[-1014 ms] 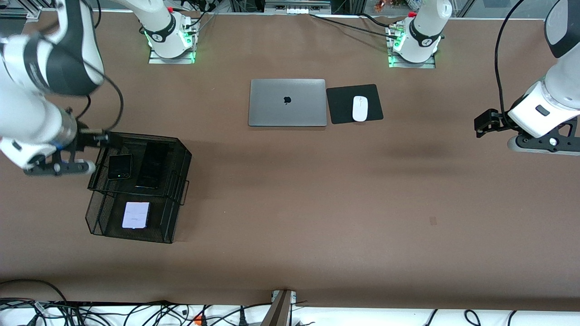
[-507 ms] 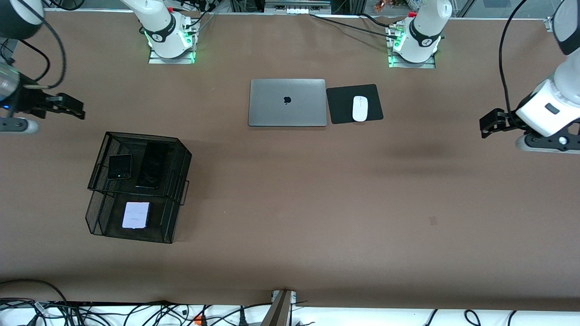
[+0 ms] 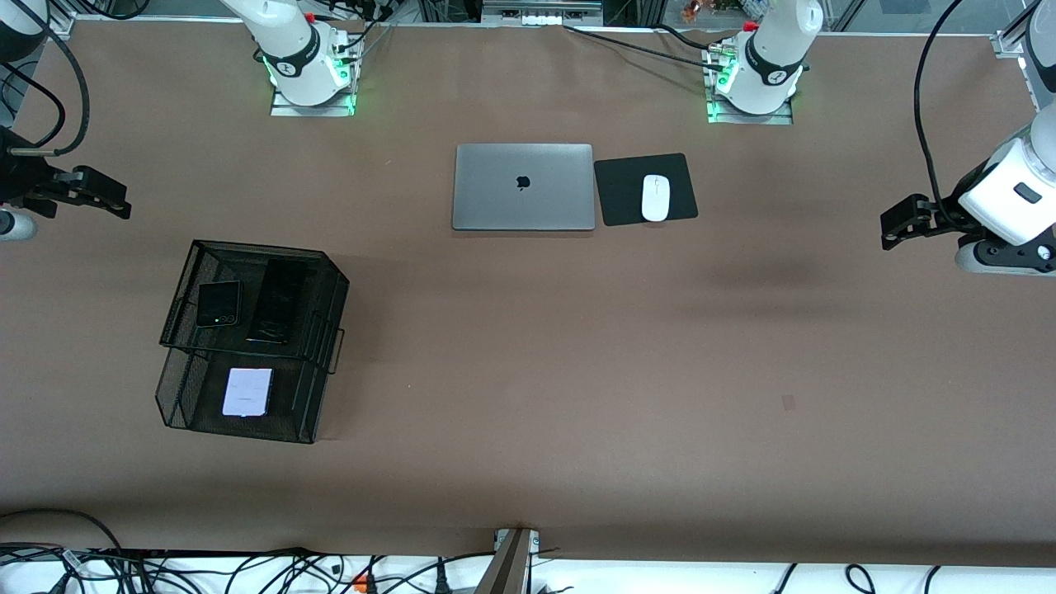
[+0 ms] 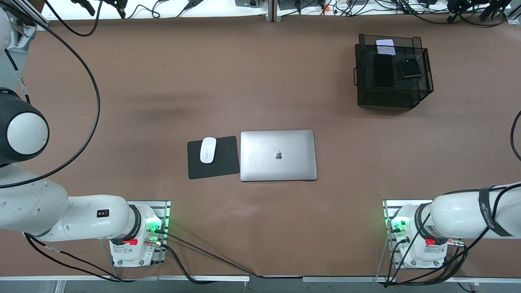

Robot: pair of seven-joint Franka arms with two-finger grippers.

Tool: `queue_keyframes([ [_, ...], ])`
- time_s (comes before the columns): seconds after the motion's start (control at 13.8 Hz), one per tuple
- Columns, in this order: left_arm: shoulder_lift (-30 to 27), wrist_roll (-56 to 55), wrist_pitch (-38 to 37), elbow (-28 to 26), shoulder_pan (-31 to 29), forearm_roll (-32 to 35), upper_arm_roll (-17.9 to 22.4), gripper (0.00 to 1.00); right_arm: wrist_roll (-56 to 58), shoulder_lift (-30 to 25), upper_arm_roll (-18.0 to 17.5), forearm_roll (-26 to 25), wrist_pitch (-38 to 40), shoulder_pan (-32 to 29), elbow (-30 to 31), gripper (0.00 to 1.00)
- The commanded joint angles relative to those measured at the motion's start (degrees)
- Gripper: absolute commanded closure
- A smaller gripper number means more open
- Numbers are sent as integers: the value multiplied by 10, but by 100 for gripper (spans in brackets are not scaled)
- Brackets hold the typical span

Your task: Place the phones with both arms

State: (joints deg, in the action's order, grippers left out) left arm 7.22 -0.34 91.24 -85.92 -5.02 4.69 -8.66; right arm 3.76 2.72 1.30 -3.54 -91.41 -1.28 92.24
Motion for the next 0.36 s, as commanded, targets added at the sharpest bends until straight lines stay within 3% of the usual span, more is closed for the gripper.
queue_keyframes([
  [0.0, 6, 8, -11, 15, -2, -10, -1, 0, 1, 4, -12, -5, 18, -11, -13, 0],
  [0.29, 6, 8, -11, 15, -2, -10, -1, 0, 0, 4, -12, -2, 21, -11, -13, 0],
])
